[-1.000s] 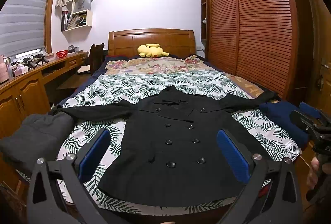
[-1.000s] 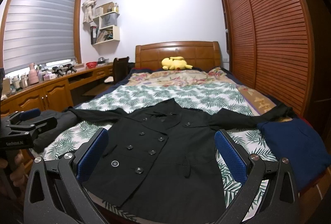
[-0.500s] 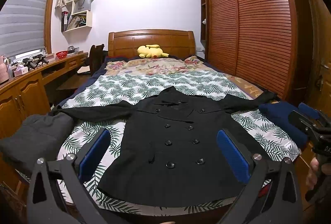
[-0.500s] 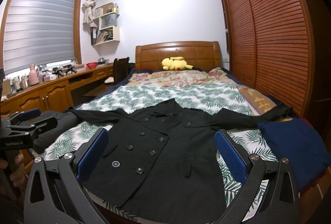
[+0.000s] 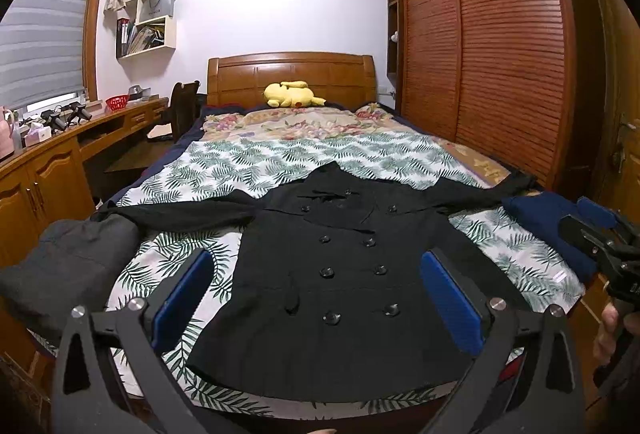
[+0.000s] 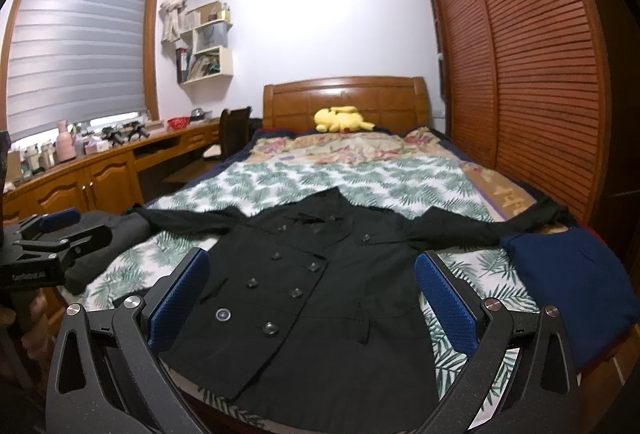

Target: Fold large clothes

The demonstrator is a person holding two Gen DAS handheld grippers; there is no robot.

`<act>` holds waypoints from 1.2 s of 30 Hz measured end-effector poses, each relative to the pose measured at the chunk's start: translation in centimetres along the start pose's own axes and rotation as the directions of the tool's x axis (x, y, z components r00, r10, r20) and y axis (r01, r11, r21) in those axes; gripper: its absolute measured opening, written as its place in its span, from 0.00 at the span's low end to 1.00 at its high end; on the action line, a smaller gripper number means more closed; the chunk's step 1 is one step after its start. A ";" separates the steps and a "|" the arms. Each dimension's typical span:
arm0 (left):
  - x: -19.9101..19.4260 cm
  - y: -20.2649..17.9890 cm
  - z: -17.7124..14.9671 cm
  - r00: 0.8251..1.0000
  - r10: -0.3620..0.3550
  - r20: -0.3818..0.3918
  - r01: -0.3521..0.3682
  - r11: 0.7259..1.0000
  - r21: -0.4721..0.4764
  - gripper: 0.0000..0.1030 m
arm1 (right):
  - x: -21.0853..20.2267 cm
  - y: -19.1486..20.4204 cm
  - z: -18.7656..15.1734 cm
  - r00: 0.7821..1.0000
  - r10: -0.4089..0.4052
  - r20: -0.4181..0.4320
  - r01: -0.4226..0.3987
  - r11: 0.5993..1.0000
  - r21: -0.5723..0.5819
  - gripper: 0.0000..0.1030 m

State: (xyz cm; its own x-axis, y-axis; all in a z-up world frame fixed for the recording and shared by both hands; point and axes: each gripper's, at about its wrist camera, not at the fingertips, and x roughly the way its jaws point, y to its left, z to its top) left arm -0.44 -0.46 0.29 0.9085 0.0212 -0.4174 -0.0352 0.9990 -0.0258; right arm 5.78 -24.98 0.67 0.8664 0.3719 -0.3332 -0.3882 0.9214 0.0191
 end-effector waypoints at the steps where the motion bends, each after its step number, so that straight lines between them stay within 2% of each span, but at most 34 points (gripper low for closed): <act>1: 0.4 0.2 -0.1 1.000 0.007 -0.009 -0.007 1.000 0.002 1.00 | -0.1 0.5 0.1 1.000 0.004 -0.002 -0.005 1.000 -0.005 1.00; 7: 3.2 1.9 -0.7 0.998 0.021 -0.055 -0.021 1.000 0.001 1.00 | 2.1 1.6 -0.3 0.999 0.011 -0.045 -0.012 1.000 -0.012 1.00; 22: 9.5 6.1 -2.5 0.992 0.007 -0.122 -0.009 1.000 -0.020 1.00 | 10.4 1.1 -2.8 0.990 0.076 -0.118 -0.076 0.997 0.004 1.00; 36: 15.6 10.0 -1.0 0.986 0.057 -0.156 -0.061 0.998 -0.023 1.00 | 18.2 0.4 -2.8 0.980 0.135 -0.146 -0.132 0.991 0.032 1.00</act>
State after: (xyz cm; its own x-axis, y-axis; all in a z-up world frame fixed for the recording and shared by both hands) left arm 12.97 9.83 -7.43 0.8290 0.0716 -0.5546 -0.1001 0.9947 -0.0213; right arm 20.47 -18.20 -8.04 0.7510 0.4725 -0.4613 -0.4887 0.8675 0.0931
